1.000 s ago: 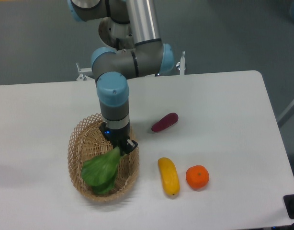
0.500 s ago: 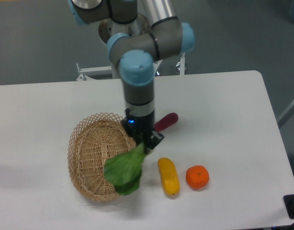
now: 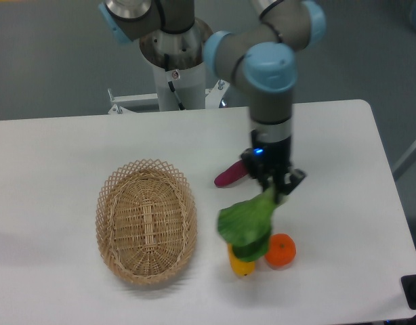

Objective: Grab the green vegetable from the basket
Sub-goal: 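Lift the bok choy out of the basket and carry it beside the orange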

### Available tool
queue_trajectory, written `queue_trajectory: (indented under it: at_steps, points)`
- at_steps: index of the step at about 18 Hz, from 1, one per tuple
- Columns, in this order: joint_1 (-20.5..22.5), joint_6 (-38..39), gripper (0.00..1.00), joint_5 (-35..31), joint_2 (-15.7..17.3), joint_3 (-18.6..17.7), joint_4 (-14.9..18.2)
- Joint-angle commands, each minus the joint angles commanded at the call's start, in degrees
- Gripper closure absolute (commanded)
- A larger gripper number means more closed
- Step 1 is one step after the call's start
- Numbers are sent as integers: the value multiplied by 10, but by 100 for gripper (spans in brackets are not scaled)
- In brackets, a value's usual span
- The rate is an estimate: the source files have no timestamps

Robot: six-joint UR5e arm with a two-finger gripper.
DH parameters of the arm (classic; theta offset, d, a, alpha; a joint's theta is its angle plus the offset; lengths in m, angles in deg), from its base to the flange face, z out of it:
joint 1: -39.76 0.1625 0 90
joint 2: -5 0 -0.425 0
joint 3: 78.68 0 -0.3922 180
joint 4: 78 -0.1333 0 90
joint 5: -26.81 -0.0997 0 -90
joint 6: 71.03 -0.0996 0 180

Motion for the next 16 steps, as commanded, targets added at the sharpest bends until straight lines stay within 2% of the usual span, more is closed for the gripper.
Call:
queue_trajectory:
  at_steps: [4,16]
  points:
    - [8,-2,64,10,-12,19,0]
    - [11,-1,64,20,-5,15,0]
